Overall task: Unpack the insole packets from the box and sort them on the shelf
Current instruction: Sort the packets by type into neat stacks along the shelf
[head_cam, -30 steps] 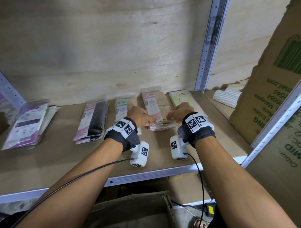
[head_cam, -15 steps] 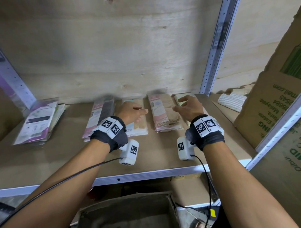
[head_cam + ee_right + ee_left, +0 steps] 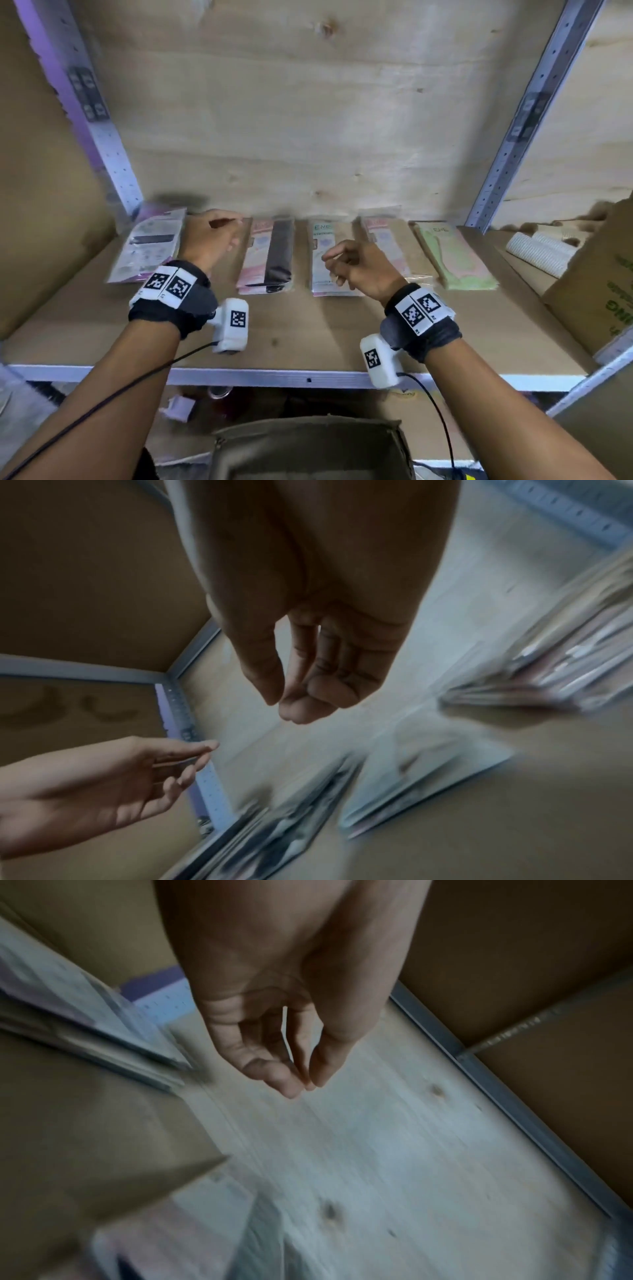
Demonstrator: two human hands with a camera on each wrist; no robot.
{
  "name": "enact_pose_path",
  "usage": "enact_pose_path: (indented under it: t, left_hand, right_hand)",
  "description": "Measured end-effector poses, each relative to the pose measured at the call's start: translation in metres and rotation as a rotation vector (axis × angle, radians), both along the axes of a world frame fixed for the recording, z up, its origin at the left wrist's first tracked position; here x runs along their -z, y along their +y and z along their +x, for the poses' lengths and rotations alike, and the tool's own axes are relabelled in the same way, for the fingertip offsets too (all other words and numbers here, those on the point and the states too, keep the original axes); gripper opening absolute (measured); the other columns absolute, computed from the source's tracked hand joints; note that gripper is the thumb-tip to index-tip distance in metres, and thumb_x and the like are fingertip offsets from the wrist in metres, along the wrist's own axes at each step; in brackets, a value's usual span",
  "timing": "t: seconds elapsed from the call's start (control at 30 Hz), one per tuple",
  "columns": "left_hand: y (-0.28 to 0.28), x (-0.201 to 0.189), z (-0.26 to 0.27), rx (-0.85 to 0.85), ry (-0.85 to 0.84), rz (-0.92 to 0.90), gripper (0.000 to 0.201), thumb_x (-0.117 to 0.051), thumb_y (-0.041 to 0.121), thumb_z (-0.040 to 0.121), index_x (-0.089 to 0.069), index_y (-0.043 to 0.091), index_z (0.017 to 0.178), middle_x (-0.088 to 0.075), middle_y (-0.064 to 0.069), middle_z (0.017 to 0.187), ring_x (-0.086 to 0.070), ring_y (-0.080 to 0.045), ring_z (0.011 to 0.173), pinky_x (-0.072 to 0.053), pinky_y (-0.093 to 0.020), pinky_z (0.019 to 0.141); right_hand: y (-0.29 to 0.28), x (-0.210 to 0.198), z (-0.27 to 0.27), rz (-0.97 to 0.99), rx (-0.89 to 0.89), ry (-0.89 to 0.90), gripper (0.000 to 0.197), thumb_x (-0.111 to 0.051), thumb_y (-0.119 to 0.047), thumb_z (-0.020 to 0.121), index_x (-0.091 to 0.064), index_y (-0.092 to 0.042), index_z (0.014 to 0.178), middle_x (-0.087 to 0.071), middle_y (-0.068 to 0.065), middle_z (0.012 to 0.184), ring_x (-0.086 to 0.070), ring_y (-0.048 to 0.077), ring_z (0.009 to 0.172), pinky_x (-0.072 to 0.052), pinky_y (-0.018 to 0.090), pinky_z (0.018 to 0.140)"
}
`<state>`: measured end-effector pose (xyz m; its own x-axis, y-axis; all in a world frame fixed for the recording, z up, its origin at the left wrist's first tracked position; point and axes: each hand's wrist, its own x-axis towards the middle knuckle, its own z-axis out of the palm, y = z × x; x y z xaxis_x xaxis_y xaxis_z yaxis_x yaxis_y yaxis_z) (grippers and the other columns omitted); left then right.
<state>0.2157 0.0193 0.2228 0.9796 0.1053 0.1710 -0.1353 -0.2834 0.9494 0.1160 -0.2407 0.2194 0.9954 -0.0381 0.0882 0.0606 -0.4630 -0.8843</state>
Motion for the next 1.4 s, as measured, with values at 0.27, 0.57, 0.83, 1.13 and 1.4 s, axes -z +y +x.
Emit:
enact_pose_path:
  t: [0.27, 0.57, 0.83, 1.13, 1.4]
  left_hand:
    - [0.105, 0.011, 0.028, -0.432, 0.100, 0.169, 0.029, -0.056, 0.025, 0.093, -0.073, 0.010, 0.112, -0.072, -0.016, 0.113, -0.066, -0.036, 0.102, -0.054, -0.039, 0.093]
    - [0.158, 0.028, 0.028, -0.281, 0.307, 0.381, 0.040, -0.064, 0.030, 0.089, -0.068, 0.003, 0.119, -0.069, -0.020, 0.121, -0.063, -0.038, 0.111, -0.049, -0.040, 0.099]
    - [0.159, 0.035, 0.020, -0.170, 0.332, 0.457, 0.013, -0.063, 0.018, 0.090, -0.071, 0.007, 0.092, -0.066, -0.014, 0.105, -0.063, -0.033, 0.105, -0.047, -0.037, 0.096]
    - [0.154, 0.037, 0.015, -0.137, 0.428, 0.239, 0.011, -0.068, 0.017, 0.087, -0.074, 0.012, 0.078, -0.079, -0.008, 0.086, -0.073, -0.022, 0.090, -0.057, -0.034, 0.090]
    - [0.120, -0.003, -0.004, 0.041, 0.480, -0.484, 0.076, -0.070, 0.067, 0.078, -0.059, 0.001, 0.116, -0.073, -0.016, 0.105, -0.075, -0.029, 0.091, -0.062, -0.036, 0.076]
  right_hand:
    - [0.100, -0.003, 0.055, 0.084, -0.167, 0.105, 0.009, -0.058, -0.005, 0.096, -0.066, -0.004, 0.100, -0.063, 0.004, 0.063, -0.057, 0.014, 0.051, -0.044, 0.020, 0.047]
    - [0.209, -0.004, 0.100, 0.220, -0.200, 0.296, 0.031, -0.050, 0.007, 0.094, -0.054, 0.008, 0.125, -0.056, 0.011, 0.080, -0.054, 0.022, 0.060, -0.050, 0.024, 0.047]
    - [0.243, 0.021, 0.114, 0.341, -0.179, 0.405, 0.026, -0.056, -0.005, 0.095, -0.058, -0.008, 0.121, -0.061, 0.008, 0.098, -0.060, 0.019, 0.082, -0.055, 0.034, 0.080]
    - [0.218, 0.015, 0.110, 0.261, -0.128, 0.307, 0.028, -0.066, -0.002, 0.090, -0.060, 0.007, 0.115, -0.065, 0.018, 0.079, -0.057, 0.013, 0.053, -0.049, 0.023, 0.053]
    - [0.168, -0.023, 0.077, 0.189, -0.203, 0.078, 0.009, -0.067, -0.003, 0.090, -0.066, -0.012, 0.090, -0.069, 0.022, 0.095, -0.064, 0.025, 0.078, -0.055, 0.028, 0.063]
